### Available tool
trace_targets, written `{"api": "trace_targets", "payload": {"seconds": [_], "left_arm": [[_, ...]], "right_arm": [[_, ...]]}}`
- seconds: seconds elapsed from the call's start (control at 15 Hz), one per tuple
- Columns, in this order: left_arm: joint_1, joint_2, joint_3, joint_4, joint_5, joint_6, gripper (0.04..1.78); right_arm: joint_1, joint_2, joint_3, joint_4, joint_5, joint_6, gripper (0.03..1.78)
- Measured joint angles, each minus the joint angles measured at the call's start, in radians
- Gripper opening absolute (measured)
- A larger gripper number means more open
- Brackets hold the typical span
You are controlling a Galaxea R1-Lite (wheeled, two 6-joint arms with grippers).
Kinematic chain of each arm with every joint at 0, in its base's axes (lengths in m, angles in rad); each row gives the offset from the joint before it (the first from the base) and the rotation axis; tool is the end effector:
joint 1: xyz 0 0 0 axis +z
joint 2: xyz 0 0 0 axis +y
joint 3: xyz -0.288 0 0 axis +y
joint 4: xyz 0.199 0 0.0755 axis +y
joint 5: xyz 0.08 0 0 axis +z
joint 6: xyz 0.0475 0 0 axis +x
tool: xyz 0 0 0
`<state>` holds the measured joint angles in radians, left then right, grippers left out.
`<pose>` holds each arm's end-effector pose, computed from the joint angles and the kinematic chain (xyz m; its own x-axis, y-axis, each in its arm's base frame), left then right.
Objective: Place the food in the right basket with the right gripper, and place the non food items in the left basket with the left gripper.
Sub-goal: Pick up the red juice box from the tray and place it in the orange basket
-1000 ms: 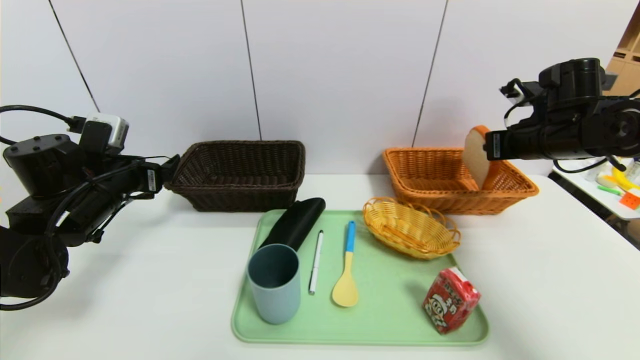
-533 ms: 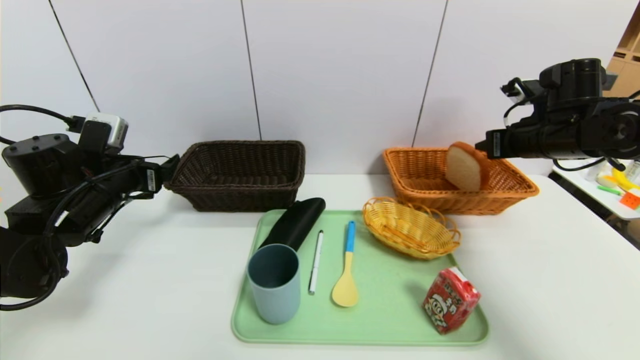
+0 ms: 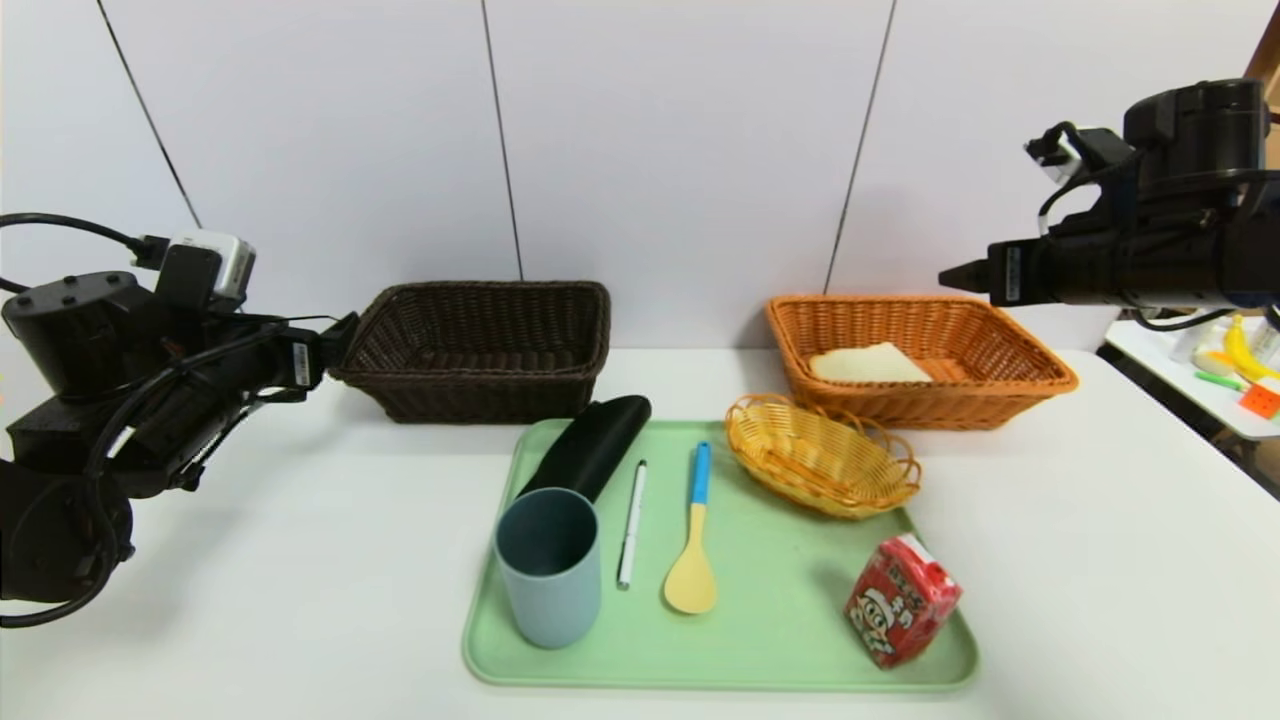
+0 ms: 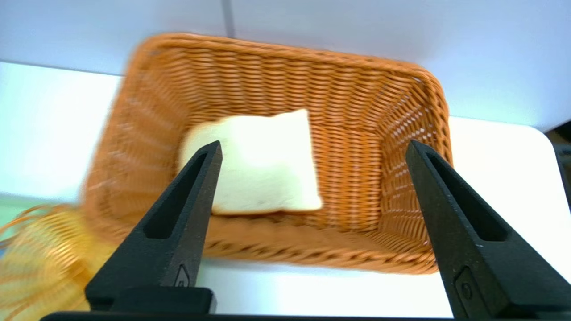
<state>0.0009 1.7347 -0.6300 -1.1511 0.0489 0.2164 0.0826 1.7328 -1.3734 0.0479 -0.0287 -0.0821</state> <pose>0.3312 0.0026 0.1462 0.9977 0.0498 0.0463 -0.0585 0.9755 0.2123 0.3752 0.0297 0.2344 0.9171 0.0471 -0.3960 -0.0884 0.9923 -0.0866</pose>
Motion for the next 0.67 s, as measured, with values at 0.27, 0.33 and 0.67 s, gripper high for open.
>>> {"api": "trace_targets", "payload": {"seconds": [0.27, 0.33, 0.67], "left_arm": [[-0.001, 0.002, 0.010, -0.002, -0.001, -0.001, 1.69], [-0.001, 0.002, 0.011, -0.001, -0.001, -0.001, 1.69], [-0.002, 0.006, 0.021, -0.002, -0.002, 0.001, 1.69]], "right_arm": [[0.134, -0.183, 0.046, 0.177, -0.003, 0.008, 1.54], [0.170, -0.228, 0.050, 0.239, -0.006, 0.020, 1.56], [0.369, -0.404, 0.057, 0.556, -0.033, 0.146, 1.63]]}}
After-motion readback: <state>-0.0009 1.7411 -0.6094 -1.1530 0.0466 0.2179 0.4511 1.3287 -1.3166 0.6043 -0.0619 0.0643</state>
